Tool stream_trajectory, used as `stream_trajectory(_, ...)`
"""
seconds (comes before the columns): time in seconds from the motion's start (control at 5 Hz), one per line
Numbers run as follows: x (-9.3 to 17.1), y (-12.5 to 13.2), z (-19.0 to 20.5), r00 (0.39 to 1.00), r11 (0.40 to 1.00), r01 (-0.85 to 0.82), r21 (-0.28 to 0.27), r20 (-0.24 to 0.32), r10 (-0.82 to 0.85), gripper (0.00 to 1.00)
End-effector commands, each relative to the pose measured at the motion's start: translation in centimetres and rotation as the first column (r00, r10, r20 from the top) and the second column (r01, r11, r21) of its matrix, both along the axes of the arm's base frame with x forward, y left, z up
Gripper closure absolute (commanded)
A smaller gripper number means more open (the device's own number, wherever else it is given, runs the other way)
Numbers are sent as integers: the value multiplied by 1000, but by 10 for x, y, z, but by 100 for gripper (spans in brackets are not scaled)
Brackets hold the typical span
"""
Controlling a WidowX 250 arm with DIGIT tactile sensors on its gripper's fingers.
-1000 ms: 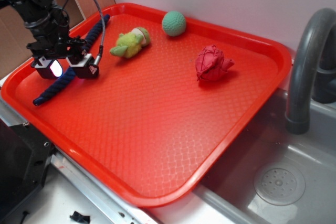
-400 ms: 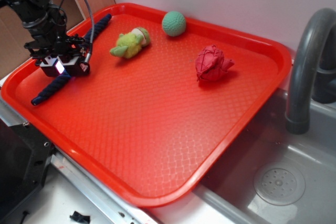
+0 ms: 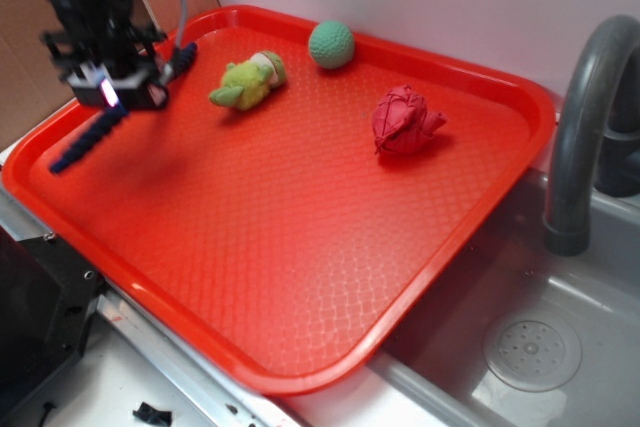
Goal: Grab the blue rope.
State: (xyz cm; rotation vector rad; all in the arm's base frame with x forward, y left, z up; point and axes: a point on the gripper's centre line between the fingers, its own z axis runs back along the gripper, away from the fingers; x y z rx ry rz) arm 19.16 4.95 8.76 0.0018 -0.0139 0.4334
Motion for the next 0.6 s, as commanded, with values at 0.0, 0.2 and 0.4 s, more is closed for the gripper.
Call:
stream_trajectory(0.0, -13, -42, 97, 979, 988, 154, -30, 140, -148, 100)
stream_trajectory(0.2, -24, -69, 132, 949, 970, 232, -71, 233, -210, 100)
stream_trajectory(0.4, -22, -76, 127, 946, 961, 264, -86, 218, -240, 100)
